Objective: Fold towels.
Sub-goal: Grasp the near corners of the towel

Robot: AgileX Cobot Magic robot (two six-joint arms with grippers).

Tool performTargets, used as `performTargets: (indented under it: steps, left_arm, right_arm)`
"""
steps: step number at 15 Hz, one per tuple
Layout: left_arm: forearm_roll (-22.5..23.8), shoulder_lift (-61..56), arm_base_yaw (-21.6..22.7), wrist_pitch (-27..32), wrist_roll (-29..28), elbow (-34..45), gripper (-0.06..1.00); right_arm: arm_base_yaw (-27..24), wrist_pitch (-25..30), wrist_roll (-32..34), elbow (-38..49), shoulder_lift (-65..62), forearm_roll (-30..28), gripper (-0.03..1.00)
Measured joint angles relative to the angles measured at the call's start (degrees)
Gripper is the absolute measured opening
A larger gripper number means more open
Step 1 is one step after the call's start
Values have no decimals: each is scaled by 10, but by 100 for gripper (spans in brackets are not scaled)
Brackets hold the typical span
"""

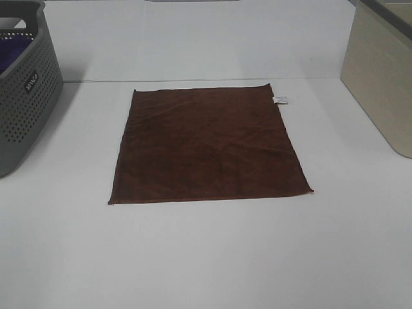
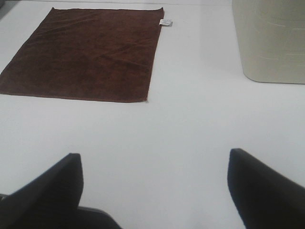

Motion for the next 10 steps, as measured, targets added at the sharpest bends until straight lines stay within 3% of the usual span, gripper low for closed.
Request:
performTargets:
  steps: [10]
  left_arm:
    - [0, 0, 0, 0, 0, 0, 72]
  right_arm:
    - [0, 0, 0, 0, 0, 0, 79]
